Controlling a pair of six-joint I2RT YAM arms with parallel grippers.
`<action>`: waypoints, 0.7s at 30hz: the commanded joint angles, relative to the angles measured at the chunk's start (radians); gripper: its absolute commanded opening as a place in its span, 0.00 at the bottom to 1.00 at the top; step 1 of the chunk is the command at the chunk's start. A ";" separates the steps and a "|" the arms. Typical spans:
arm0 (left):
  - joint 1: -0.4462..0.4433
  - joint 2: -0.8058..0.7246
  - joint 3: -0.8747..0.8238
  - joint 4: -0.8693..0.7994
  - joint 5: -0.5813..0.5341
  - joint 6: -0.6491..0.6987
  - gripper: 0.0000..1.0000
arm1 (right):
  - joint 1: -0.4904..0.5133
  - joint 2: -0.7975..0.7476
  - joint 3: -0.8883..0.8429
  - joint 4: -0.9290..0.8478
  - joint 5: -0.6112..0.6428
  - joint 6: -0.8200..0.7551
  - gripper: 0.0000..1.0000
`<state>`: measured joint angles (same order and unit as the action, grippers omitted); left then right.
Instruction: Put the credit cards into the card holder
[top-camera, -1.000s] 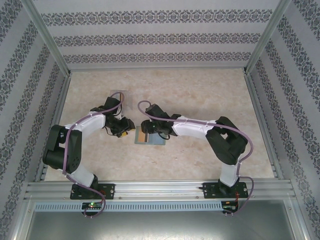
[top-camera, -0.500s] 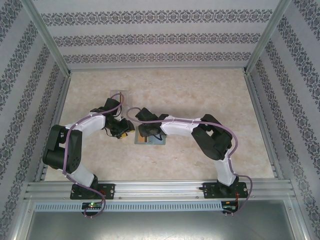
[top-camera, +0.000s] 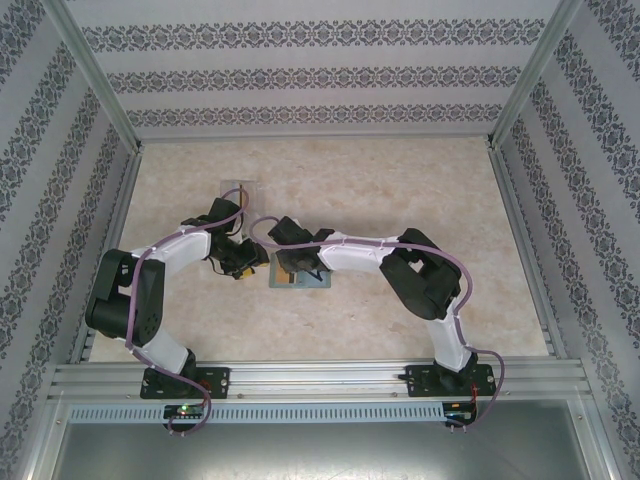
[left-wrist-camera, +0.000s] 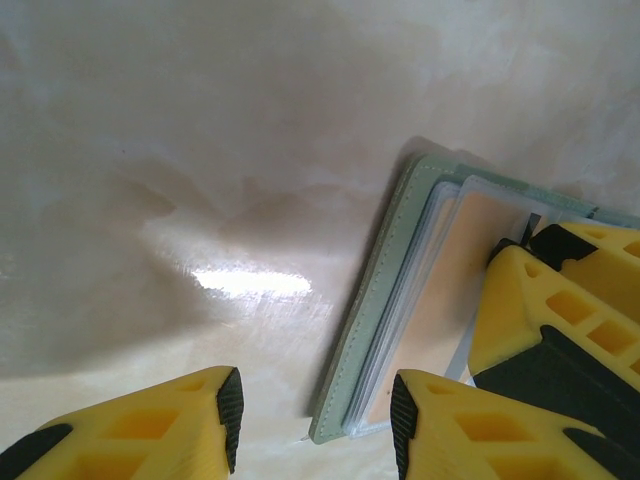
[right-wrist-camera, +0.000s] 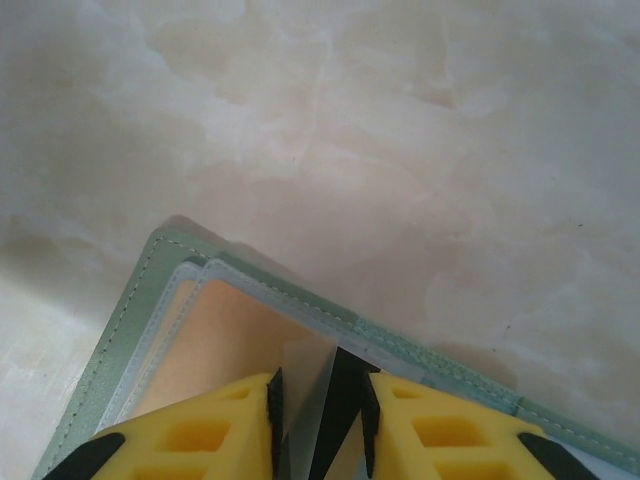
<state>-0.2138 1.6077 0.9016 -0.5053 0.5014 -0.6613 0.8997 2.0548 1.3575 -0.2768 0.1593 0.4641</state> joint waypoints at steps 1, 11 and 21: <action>0.010 0.009 0.005 -0.009 0.012 0.019 0.46 | -0.004 -0.011 -0.052 0.004 0.023 0.000 0.25; 0.010 0.008 0.000 -0.008 0.009 0.016 0.46 | -0.036 -0.046 -0.124 0.123 -0.090 0.016 0.21; 0.009 0.013 0.001 0.004 0.015 0.000 0.46 | -0.067 -0.098 -0.247 0.281 -0.128 0.070 0.19</action>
<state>-0.2138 1.6093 0.9016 -0.5049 0.5014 -0.6617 0.8478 1.9747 1.1561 -0.0120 0.0418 0.5026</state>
